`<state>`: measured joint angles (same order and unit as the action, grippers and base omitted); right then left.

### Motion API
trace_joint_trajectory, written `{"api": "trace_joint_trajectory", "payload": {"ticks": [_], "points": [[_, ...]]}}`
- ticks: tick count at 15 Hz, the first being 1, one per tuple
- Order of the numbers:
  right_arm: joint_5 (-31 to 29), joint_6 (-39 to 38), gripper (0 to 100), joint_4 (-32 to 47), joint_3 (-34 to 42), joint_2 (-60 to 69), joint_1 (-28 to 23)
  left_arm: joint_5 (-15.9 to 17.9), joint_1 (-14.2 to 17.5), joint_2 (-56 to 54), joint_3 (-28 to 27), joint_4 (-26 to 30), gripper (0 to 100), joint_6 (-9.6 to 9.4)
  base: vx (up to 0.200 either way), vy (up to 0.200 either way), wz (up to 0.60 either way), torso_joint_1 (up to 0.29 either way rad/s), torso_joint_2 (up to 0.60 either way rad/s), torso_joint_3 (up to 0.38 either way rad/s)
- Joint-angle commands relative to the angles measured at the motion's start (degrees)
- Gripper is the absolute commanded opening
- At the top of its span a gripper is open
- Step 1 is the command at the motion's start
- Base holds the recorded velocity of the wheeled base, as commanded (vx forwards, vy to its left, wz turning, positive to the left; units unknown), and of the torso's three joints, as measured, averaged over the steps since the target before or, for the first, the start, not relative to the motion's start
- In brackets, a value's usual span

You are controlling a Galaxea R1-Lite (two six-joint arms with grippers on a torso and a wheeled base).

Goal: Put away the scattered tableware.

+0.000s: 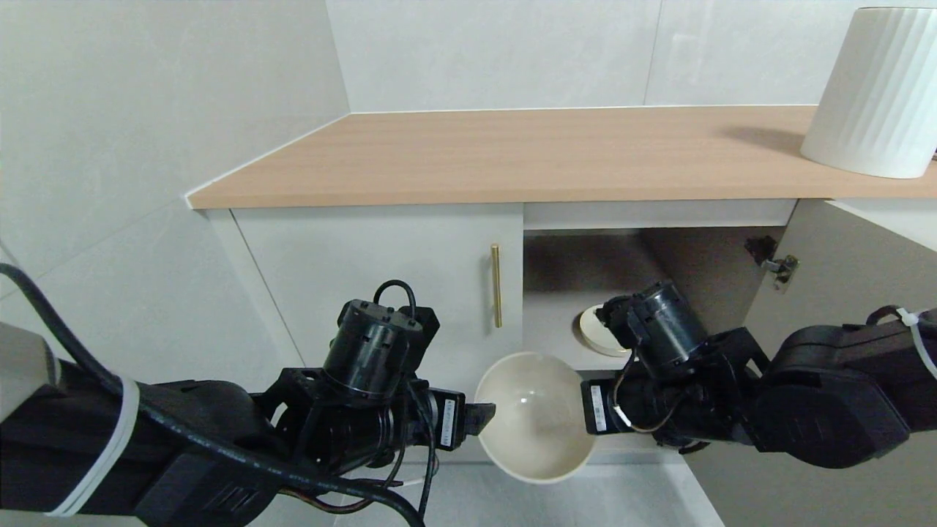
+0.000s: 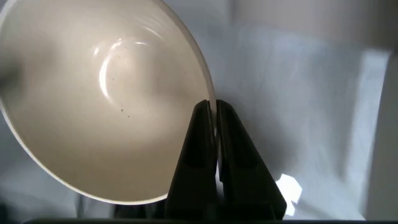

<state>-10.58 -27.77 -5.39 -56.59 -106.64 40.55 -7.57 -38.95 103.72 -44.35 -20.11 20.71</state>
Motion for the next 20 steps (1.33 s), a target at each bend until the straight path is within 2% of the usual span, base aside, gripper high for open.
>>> {"api": "trace_joint_trajectory", "payload": {"ticks": [1,2,4,9,13,20], "points": [[-2.4,-0.6,0,-3.6,2.6,-1.9,-3.5,0.0,0.0,-0.6,0.1,0.0,100,0.03,0.0,0.0,0.0,0.0,0.0,0.0],[-5.1,-0.6,0,-9.6,3.4,-3.7,-6.8,0.0,0.0,-0.7,0.1,0.0,100,0.03,0.0,0.0,0.0,0.0,0.0,0.0],[-5.7,-0.5,0,-16.4,3.4,-6.1,-10.8,0.0,0.1,-0.7,0.1,-0.1,100,0.12,0.0,0.0,0.0,0.0,0.0,0.0],[-7.6,-0.4,0,-24.7,0.5,-13.2,-18.1,0.0,0.1,-1.1,0.1,-0.1,100,0.12,0.0,0.0,0.0,0.0,0.0,0.0],[-7.9,-0.5,0,-26.0,-4.1,-17.5,-22.3,0.0,0.1,-1.1,0.1,-0.1,100,0.12,0.0,0.0,0.0,0.0,0.0,0.0],[-8.0,-1.1,0,-25.2,-12.1,-24.0,-25.3,0.0,0.1,-1.0,0.1,-0.1,100,0.12,0.0,0.0,0.0,0.0,0.0,0.0]]}}
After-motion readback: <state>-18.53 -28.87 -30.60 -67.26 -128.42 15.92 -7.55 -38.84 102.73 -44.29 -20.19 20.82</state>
